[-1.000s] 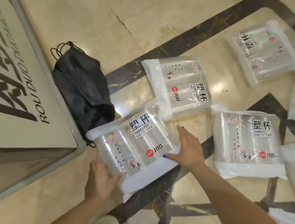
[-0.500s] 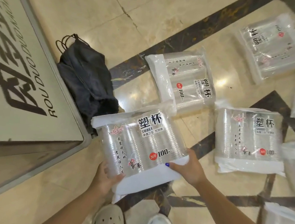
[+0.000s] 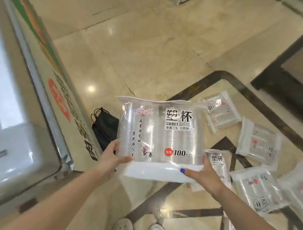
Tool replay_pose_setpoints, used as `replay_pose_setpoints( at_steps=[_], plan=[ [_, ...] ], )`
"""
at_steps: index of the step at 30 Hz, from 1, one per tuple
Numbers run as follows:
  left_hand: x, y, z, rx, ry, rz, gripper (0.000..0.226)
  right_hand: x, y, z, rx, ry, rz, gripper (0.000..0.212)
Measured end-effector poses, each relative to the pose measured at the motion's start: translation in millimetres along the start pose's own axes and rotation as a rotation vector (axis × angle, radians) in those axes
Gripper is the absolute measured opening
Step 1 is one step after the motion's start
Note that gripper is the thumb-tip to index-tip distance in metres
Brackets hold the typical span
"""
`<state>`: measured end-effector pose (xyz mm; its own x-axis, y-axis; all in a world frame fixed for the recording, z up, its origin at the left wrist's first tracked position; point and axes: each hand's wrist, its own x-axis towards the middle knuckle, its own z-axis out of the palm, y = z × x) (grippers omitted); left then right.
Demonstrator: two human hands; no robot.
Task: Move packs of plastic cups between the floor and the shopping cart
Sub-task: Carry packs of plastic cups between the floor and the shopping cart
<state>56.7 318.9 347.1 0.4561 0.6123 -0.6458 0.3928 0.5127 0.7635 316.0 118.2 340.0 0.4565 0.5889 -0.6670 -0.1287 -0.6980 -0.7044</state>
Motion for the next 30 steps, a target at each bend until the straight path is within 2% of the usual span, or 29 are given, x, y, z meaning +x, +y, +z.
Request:
replay_pose_setpoints(
  at_steps=[2,4,7,9,11,14,21,24,30],
  plan=[
    [-29.4,64.0,-5.6,0.025,0.011,0.075,0.096,-33.3,-58.2,-12.8,0.031,0.023,-0.066,0.084],
    [-57.0,129.0,-13.9,0.05,-0.001,0.131,0.115,-62.0,-115.5,-24.1,0.052,0.052,-0.152,0.083],
    [-91.8,221.4,-23.1,0.002,0.0,0.279,0.11,-99.0,-204.7,-42.7,0.093,0.072,-0.286,0.078],
    [-116.9,272.7,-25.4,-0.041,-0.003,0.36,0.121,-121.5,-257.5,-54.8,0.088,0.073,-0.386,0.081],
    [-147.5,314.2,-30.0,-0.069,-0.012,0.42,0.128,-143.9,-305.0,-64.2,0.091,0.074,-0.461,0.089],
    [-192.2,355.9,-44.3,-0.108,0.007,0.517,0.123,-179.1,-366.8,-71.4,0.076,0.054,-0.565,0.089],
    [-313.7,391.1,-97.4,-0.196,0.248,0.722,0.119,-254.7,-454.5,-30.0,-0.006,-0.062,-0.776,0.059],
    [-369.2,386.8,-127.3,-0.186,0.381,0.778,0.093,-291.1,-474.3,11.9,-0.028,-0.18,-0.858,0.073],
    [-503.6,323.8,-205.6,-0.221,0.71,0.777,0.101,-363.0,-486.4,133.8,-0.121,-0.443,-0.988,0.096]
  ],
)
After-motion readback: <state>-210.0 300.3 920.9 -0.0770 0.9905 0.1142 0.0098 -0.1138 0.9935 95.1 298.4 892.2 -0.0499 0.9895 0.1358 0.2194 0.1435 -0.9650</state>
